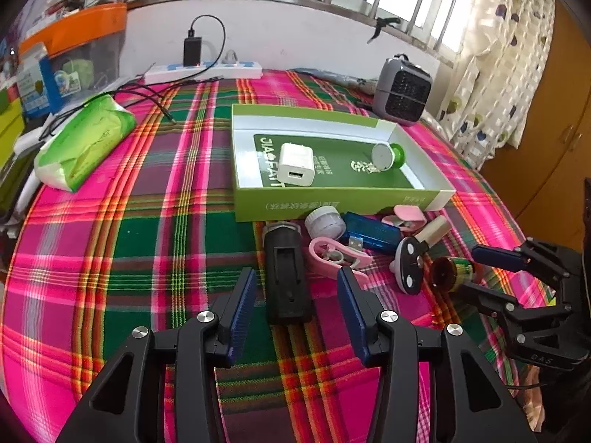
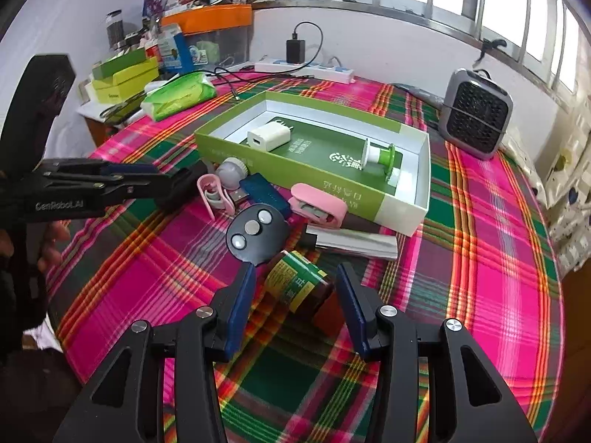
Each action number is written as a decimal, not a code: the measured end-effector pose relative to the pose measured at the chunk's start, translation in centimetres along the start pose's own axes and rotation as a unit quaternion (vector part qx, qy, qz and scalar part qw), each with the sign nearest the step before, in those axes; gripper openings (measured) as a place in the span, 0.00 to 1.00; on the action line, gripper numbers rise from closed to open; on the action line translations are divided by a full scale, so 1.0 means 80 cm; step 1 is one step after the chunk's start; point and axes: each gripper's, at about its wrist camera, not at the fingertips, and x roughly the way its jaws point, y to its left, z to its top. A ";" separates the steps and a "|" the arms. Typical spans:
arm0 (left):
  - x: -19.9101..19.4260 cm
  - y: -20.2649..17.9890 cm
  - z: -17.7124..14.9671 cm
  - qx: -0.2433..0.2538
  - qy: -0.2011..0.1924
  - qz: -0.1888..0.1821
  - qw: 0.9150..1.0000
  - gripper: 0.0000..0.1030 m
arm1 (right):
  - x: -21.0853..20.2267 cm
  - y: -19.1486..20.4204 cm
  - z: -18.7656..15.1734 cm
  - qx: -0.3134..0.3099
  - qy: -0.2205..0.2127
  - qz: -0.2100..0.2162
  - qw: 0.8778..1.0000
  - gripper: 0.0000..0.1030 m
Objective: Organize rigid objects
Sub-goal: 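Move the left tool to the black flashlight while the right tool approaches the brown bottle, then grasp the black flashlight with the left tool while the right tool grasps the brown bottle, then carry the flashlight with the left tool while the right tool carries the bottle over the green box, then open the left tool to drop the flashlight while the right tool releases the bottle in the box, then move the left tool to the pink clip while the right tool approaches the black round disc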
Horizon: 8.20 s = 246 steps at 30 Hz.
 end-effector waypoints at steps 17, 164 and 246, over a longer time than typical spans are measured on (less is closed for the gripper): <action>0.025 0.003 0.004 -0.003 0.027 0.019 0.999 0.43 | 0.028 -0.010 0.007 -0.068 0.044 0.007 0.997 0.45; 0.118 0.012 0.151 0.008 0.003 0.056 0.998 0.25 | 0.157 -0.077 0.164 0.079 0.028 0.024 0.996 0.32; 0.002 0.004 0.081 -0.016 -0.049 0.056 0.997 0.32 | 0.058 -0.060 0.115 0.122 -0.039 0.024 0.992 0.37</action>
